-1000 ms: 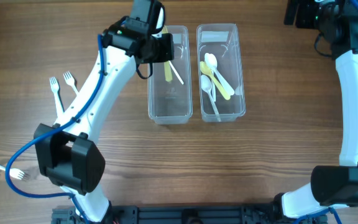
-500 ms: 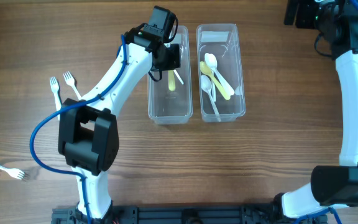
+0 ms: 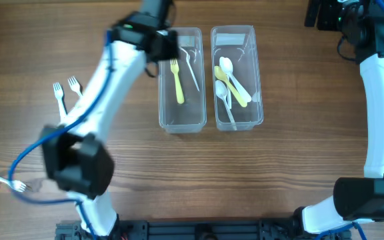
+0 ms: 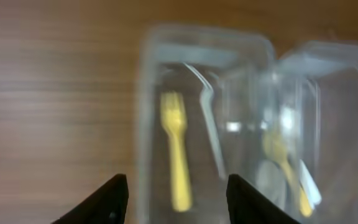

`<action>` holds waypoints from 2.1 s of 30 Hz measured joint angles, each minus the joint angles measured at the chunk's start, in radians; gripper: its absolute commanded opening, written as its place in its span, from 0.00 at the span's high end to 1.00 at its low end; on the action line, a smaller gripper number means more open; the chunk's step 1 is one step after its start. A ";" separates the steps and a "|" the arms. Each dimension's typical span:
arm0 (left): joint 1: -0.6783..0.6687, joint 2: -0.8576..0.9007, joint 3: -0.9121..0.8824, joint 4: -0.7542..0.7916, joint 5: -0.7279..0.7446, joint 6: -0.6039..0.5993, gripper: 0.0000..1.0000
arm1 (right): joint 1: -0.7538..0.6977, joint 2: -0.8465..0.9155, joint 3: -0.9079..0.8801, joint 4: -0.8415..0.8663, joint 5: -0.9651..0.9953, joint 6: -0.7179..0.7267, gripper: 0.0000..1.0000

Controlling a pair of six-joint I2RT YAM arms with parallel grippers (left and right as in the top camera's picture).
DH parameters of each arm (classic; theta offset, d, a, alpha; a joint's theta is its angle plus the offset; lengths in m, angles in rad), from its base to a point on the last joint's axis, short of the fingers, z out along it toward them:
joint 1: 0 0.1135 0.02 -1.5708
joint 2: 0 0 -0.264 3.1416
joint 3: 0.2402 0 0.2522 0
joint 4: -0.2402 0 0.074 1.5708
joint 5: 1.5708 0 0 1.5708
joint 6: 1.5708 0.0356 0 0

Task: Pack container
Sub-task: 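Carry the yellow fork into the left container and release it, then move the left gripper back over the white fork on the table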

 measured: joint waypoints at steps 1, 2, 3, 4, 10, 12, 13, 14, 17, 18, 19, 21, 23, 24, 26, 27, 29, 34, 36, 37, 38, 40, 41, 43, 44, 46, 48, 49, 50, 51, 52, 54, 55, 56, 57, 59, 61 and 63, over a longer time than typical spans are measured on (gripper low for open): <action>0.027 -0.024 0.005 -0.019 -0.019 -0.005 0.46 | 0.000 0.000 0.000 0.000 0.000 0.000 0.00; 0.064 -0.050 0.013 -0.050 -0.045 -0.013 0.45 | 0.000 0.000 0.000 0.000 0.000 0.000 0.00; 0.108 -0.070 0.021 -0.084 -0.067 -0.024 0.44 | 0.000 0.000 0.000 0.000 0.000 0.000 0.01; 0.148 -0.079 0.023 -0.103 -0.084 -0.033 0.44 | 0.000 0.000 0.000 0.000 0.000 0.000 0.00; 0.387 -0.062 0.025 -0.179 -0.117 -0.111 0.55 | 0.000 0.000 0.000 0.000 0.000 0.000 0.00; 0.445 -0.051 0.026 -0.180 -0.125 -0.127 0.58 | 0.000 0.000 0.000 0.000 0.000 0.000 0.01; 0.466 -0.043 0.026 -0.181 -0.129 -0.132 0.58 | 0.000 0.000 0.000 0.000 0.000 0.000 0.01; 0.481 -0.034 0.025 -0.180 -0.131 -0.134 0.57 | 0.000 0.000 0.000 0.000 0.000 0.000 0.01; 0.500 0.013 0.026 -0.175 -0.135 -0.140 0.45 | 0.000 0.000 0.000 0.000 0.000 0.000 0.01; 0.500 0.041 0.026 -0.172 -0.134 -0.148 0.45 | 0.000 0.000 0.000 0.000 0.000 0.000 0.00; 0.500 0.047 0.026 -0.172 -0.135 -0.148 0.46 | 0.000 0.000 0.000 0.000 0.000 0.000 0.01; 0.500 0.130 0.026 -0.154 -0.135 -0.148 0.46 | 0.000 0.000 0.000 0.000 0.000 0.000 0.00; 0.503 0.186 0.026 -0.146 -0.134 -0.149 0.46 | 0.000 0.000 0.000 0.000 0.000 0.000 0.00; 0.505 0.206 0.025 -0.147 -0.135 -0.148 0.46 | 0.000 0.000 0.000 0.000 0.000 0.000 0.00; 0.512 0.263 0.025 -0.148 -0.134 -0.148 0.46 | 0.000 0.000 0.000 0.000 0.000 0.000 0.00; 0.513 0.280 0.024 -0.147 -0.133 -0.139 0.45 | 0.000 0.000 0.000 0.000 0.000 0.000 0.00; 0.517 0.303 0.024 -0.140 -0.120 -0.114 0.45 | 0.000 0.000 0.000 0.000 0.000 0.000 0.00; 0.518 0.327 0.024 -0.127 -0.085 -0.068 0.46 | 0.000 0.000 0.000 0.000 0.000 0.000 0.00; 0.518 0.327 0.024 -0.107 -0.074 -0.045 0.46 | 0.000 0.000 0.000 0.000 0.000 0.000 0.01; 0.518 0.327 0.024 -0.106 -0.073 -0.037 0.45 | 0.000 0.000 0.000 0.000 0.000 0.000 0.00; 0.518 0.327 0.024 -0.106 -0.070 -0.029 0.45 | 0.000 0.000 0.000 0.000 0.000 0.000 0.01; 0.518 0.327 0.023 -0.099 -0.066 -0.023 0.43 | 0.000 0.000 0.000 0.000 0.000 0.000 0.00; 0.518 0.327 0.017 -0.091 -0.064 -0.020 0.43 | 0.000 0.000 0.000 0.000 0.000 0.000 0.00; 0.518 0.327 -0.002 -0.072 -0.062 -0.019 0.43 | 0.000 0.000 0.000 0.000 0.000 0.000 0.00; 0.518 0.327 -0.016 -0.066 -0.062 -0.019 0.42 | 0.000 0.000 0.000 0.000 0.000 0.000 0.00; 0.519 0.327 -0.055 -0.050 -0.061 -0.021 0.43 | 0.000 0.000 0.000 0.000 0.000 0.000 0.01; 0.520 0.327 -0.084 -0.046 -0.058 -0.030 0.44 | 0.000 0.000 0.000 0.000 0.000 0.000 0.00; 0.522 0.327 -0.094 -0.043 -0.056 -0.039 0.44 | 0.000 0.000 0.000 0.000 0.000 0.000 0.00; 0.525 0.327 -0.100 -0.042 -0.055 -0.045 0.44 | 0.000 0.000 0.000 0.000 0.000 0.000 0.00; 0.529 0.327 -0.105 -0.041 -0.054 -0.051 0.43 | 0.000 0.000 0.000 0.000 0.000 0.000 0.00; 0.533 0.327 -0.108 -0.039 -0.054 -0.056 0.43 | 0.000 0.000 0.000 0.000 0.000 0.000 0.01; 0.541 0.327 -0.109 -0.034 -0.054 -0.059 0.43 | 0.000 0.000 0.000 0.000 0.000 0.000 0.00; 0.543 0.327 -0.109 -0.029 -0.054 -0.059 0.43 | 0.000 0.000 0.000 0.000 0.000 0.000 0.00; 0.544 0.327 -0.109 -0.024 -0.054 -0.060 0.43 | 0.000 0.000 0.000 0.000 0.000 0.000 0.00; 0.544 0.327 -0.109 -0.020 -0.054 -0.062 0.43 | 0.000 0.000 0.000 0.000 0.000 0.000 0.00; 0.545 0.327 -0.109 -0.011 -0.054 -0.062 0.43 | 0.000 0.000 0.000 0.000 0.000 0.000 0.01; 0.545 0.327 -0.109 -0.007 -0.054 -0.062 0.44 | 0.000 0.000 0.000 0.000 0.000 0.000 0.00; 0.545 0.327 -0.109 0.000 -0.054 -0.062 0.43 | 0.000 0.000 0.000 0.000 0.000 0.000 0.01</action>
